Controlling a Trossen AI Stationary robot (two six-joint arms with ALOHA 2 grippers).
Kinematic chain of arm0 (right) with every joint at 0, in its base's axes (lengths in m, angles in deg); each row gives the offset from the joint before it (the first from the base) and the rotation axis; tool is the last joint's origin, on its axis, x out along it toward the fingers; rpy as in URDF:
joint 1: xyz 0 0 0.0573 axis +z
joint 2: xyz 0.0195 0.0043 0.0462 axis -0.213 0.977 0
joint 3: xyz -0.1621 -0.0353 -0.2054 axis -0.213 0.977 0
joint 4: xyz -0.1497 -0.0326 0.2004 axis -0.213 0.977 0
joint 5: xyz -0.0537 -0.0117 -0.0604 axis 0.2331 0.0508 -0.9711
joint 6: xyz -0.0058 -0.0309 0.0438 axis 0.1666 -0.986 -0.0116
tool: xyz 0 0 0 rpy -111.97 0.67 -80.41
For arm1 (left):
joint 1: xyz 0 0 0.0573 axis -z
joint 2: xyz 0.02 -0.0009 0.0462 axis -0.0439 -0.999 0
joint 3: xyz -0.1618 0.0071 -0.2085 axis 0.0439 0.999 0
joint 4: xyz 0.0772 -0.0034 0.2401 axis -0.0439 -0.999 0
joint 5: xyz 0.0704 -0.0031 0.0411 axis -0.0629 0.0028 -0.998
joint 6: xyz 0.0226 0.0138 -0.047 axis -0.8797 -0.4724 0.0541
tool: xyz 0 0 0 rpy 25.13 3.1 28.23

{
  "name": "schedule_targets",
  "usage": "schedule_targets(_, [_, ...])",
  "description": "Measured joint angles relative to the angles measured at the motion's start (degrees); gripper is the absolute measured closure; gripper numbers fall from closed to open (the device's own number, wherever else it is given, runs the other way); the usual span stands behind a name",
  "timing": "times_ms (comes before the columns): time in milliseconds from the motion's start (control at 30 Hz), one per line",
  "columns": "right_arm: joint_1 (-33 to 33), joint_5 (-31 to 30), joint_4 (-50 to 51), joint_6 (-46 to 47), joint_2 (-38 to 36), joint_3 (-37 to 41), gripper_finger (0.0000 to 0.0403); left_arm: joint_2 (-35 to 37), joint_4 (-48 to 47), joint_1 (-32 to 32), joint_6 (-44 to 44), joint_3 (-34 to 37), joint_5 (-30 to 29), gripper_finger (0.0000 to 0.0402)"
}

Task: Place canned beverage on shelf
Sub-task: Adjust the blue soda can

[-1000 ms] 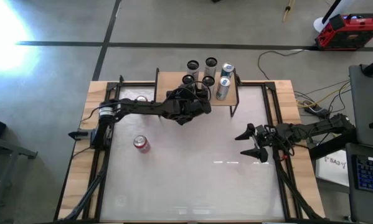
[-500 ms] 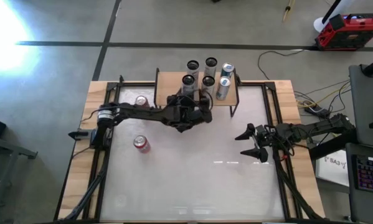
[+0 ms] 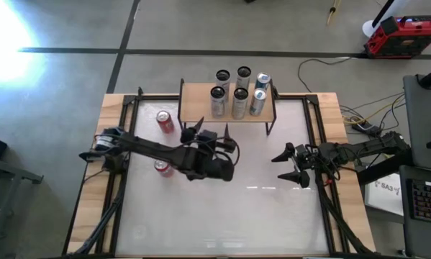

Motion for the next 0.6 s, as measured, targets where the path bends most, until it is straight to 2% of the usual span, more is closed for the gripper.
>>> schedule_targets(67, [0.0,0.0,0.0,0.0,0.0,0.0,0.0033,1.0,0.3,0.3,0.0,0.0,2.5,0.0003])
schedule_targets(267, [0.0,0.0,0.0,0.0,0.0,0.0,0.0033,2.7,0.0,0.0,-0.5,0.0,15.8,0.0003])
schedule_targets(600, [0.0,0.0,0.0,0.0,0.0,0.0,0.0033,5.8,-2.6,-0.8,-2.6,0.0,22.6,0.0003])
